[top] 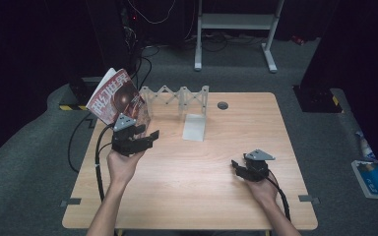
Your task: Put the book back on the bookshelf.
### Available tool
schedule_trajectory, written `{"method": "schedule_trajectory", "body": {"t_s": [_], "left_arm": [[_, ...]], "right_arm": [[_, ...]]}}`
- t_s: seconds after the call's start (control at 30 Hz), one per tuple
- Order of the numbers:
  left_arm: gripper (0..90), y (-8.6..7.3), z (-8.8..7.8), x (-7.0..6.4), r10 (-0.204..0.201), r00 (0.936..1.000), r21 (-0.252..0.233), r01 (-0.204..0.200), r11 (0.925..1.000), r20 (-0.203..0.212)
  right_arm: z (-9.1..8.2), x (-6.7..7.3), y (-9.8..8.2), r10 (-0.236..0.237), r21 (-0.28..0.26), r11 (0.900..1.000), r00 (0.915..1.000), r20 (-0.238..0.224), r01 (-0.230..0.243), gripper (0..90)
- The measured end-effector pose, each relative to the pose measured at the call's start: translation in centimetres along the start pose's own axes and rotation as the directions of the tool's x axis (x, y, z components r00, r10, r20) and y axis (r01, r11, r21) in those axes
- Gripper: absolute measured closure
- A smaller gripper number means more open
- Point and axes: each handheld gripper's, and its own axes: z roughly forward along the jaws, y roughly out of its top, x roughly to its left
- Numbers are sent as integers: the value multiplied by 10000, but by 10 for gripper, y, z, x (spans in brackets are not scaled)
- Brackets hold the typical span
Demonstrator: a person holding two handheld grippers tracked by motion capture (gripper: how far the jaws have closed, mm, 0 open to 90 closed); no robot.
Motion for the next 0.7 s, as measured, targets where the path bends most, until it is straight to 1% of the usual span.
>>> {"method": "schedule_trajectory", "body": {"t_s": [0.1, 0.37, 0.4, 0.43, 0.47, 0.53, 0.67, 0.7], "left_arm": [[403, -2, 3, -3, -21, 9999, 1, 21, 10000, 127], [404, -7, 10, -7, -57, 9996, 90, 55, 9999, 270], [404, -9, 11, -8, -118, 9994, 97, 115, 9999, 336], [404, -9, 12, -8, -70, 9994, 121, 66, 9999, 337], [404, -10, 13, -9, -137, 9992, 100, 133, 9999, 365], [405, -10, 13, -9, -101, 9992, 109, 97, 9999, 398], [405, -13, 17, -11, -201, 9986, 79, 198, 9998, 495], [405, -14, 17, -11, -162, 9986, 112, 157, 9998, 508]], "right_arm": [[0, 0, 0, 2, 2, 10000, 10000, 2, -2, 397], [0, 0, 0, -3, -1, 10000, 10000, 3, 3, 397], [0, 0, 0, 17, 5, 10000, 10000, 5, -17, 397], [0, 0, 0, 19, 5, 10000, 10000, 6, -19, 397], [0, 0, 0, 16, 3, 10000, 10000, 5, -16, 397], [0, 0, 0, 15, 3, 10000, 10000, 6, -15, 397], [0, 0, 0, 9, 0, 10000, 10000, 5, -9, 397], [0, 0, 0, 6, 0, 10000, 10000, 5, -6, 397]]}}
